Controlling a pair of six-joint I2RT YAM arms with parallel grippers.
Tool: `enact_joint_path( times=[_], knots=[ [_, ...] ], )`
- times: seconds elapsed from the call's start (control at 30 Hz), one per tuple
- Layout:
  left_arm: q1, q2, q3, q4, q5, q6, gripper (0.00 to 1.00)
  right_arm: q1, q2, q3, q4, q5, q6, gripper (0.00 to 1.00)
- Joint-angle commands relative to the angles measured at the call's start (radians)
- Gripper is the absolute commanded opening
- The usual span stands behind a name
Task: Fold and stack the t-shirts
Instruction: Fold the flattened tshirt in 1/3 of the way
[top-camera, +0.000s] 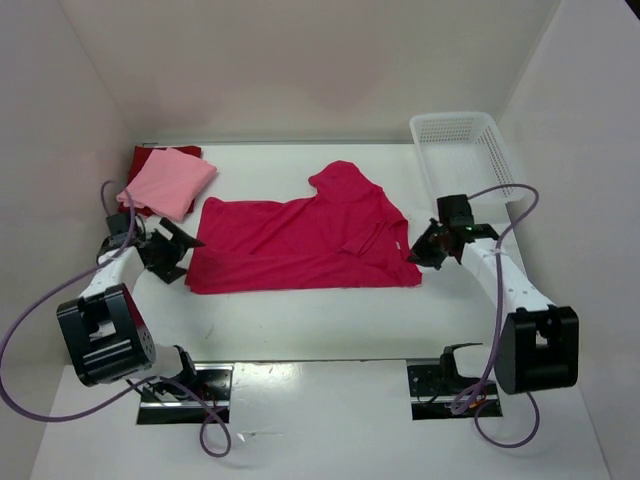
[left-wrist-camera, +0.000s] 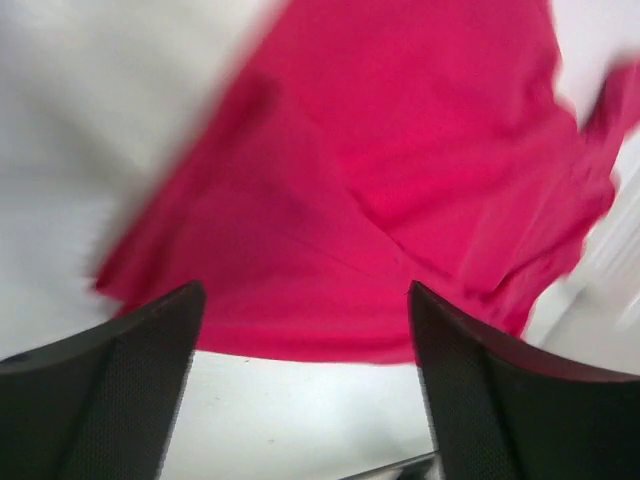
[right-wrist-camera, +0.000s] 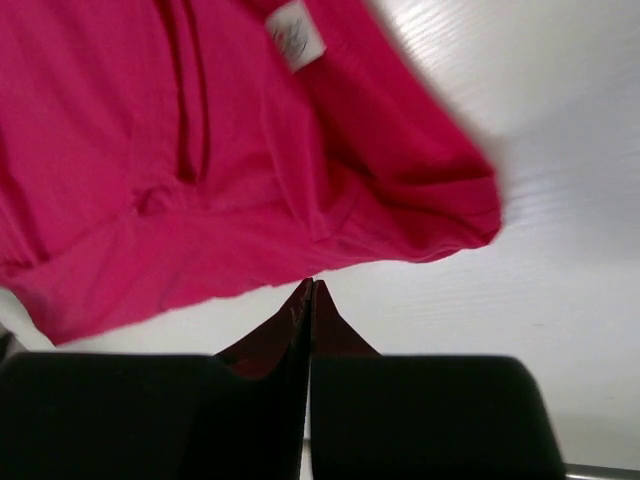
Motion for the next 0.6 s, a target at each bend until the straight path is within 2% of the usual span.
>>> enact_joint_path(
  times=[0.0, 0.03, 0.1, 0.13, 0.17, 0.2, 0.27, 0.33, 0.43, 0.57],
  knots=[
    [-0.133, -0.074, 0.03, 0.052, 0.013, 0.061, 0.85, 0.093, 0.078, 0.005, 0.056, -0.047, -0.009, 0.0],
    [-0.175, -0.088, 0.03, 0.066, 0.004, 0.051, 0.61, 0.109, 0.098, 0.005, 0.057, -0.058, -0.009, 0.0],
    [-0.308, -0.099, 0.039, 0.088, -0.011, 0.034, 0.52, 0.121, 0.129, -0.006, 0.066, -0.047, 0.0, 0.02],
    [-0.351, -0.099, 0.039, 0.097, -0.011, 0.011, 0.5, 0.121, 0.138, 0.005, 0.066, 0.006, 0.0, 0.07],
    [-0.43, -0.099, 0.039, 0.124, -0.011, -0.005, 0.5, 0.121, 0.117, 0.005, 0.049, 0.041, -0.013, 0.16],
    [-0.468, -0.099, 0.025, 0.143, -0.02, -0.02, 0.5, 0.121, 0.098, 0.014, 0.049, 0.072, -0.027, 0.36],
    [-0.576, -0.064, 0.012, 0.192, -0.021, -0.054, 0.49, 0.121, 0.072, 0.034, 0.049, 0.092, -0.047, 0.46],
    [-0.639, -0.007, 0.012, 0.213, -0.021, -0.063, 0.49, 0.086, 0.072, 0.045, 0.04, 0.103, -0.061, 0.5],
    [-0.741, 0.066, 0.041, 0.252, -0.021, -0.072, 0.49, 0.064, 0.072, 0.045, 0.049, 0.103, -0.07, 0.5],
    [-0.764, 0.145, 0.041, 0.287, -0.021, -0.081, 0.49, 0.055, 0.156, 0.045, 0.075, 0.059, -0.092, 0.54]
  ],
)
